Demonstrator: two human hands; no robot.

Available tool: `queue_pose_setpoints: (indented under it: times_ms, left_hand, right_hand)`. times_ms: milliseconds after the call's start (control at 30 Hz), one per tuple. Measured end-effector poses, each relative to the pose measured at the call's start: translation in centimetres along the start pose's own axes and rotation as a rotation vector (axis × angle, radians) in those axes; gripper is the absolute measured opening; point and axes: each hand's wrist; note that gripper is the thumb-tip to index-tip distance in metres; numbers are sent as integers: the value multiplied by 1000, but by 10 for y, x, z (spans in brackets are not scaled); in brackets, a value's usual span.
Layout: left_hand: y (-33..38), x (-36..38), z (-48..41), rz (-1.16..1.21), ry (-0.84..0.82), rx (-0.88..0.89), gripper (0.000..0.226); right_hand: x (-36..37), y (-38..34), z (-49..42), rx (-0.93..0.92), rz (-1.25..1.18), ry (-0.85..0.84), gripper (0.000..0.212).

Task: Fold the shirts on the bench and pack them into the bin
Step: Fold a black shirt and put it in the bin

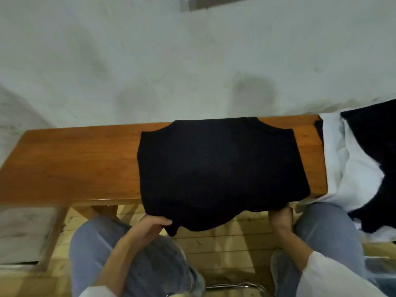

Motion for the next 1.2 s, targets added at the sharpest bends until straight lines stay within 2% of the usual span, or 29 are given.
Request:
queue_pose_setpoints:
  times_ms: [67,167,233,333,367,400,467,533,600,667,733,833,900,967,1033,1100,1200]
  left_hand:
    - [6,4,13,119,18,24,86]
    - [16,13,20,258,27,81,54]
    - [20,17,27,323,71,132,40]
    - [23,15,33,536,143,160,44]
    - [22,13,34,629,142,126,53]
    - [21,11,34,711,138,80,60]
    - [21,11,34,797,123,19,67]
    - [27,17,39,788,98,25,61]
    - [36,25,42,698,142,41,44]
    - [39,27,41,566,260,75,34]
    - [39,21,40,503,433,156,25]
    - [38,9,43,374,620,242,6]
    - [35,3,45,103,817,296,21]
    - [31,-1,49,-182,1052,364,22]
    - [24,-2,50,-396,1160,341,19]
    - [12,-1,45,-511,1056,226,27]
    - [-8,-2,27,-444,685,175,19]
  right_hand:
    - [-1,5,16,-41,13,17,14]
    - [0,-3,36,-133,21,-41,45]
    - [-3,-15,55,-172,57,-19,58]
    - [-8,-39,92,-102,-156,192,55]
    - [-8,-45,107,-161,-226,252,51]
    - [-6,-52,121,-279,-257,271,46]
    - [2,-69,139,-627,-234,201,30]
    - [20,-92,139,-960,-50,94,21]
    - [43,-119,131,-1140,264,-47,40]
    - [61,-137,123,-1121,606,-213,68]
    - [71,-140,115,-1024,794,-297,85]
    - [72,-137,110,-971,877,-299,79]
    - [70,-137,109,-973,901,-295,68]
    - [70,-137,106,-975,906,-286,66]
    - [71,-135,105,-986,911,-277,71]
    - [70,-135,106,-999,908,-279,78]
    - [69,-139,106,-971,862,-330,68]
Point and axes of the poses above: each hand's wrist, its own z-axis away from the middle knuckle, its own x-axis out of the palm, y = z × x, and after that the axes turned 9 degrees about -z, right-handed
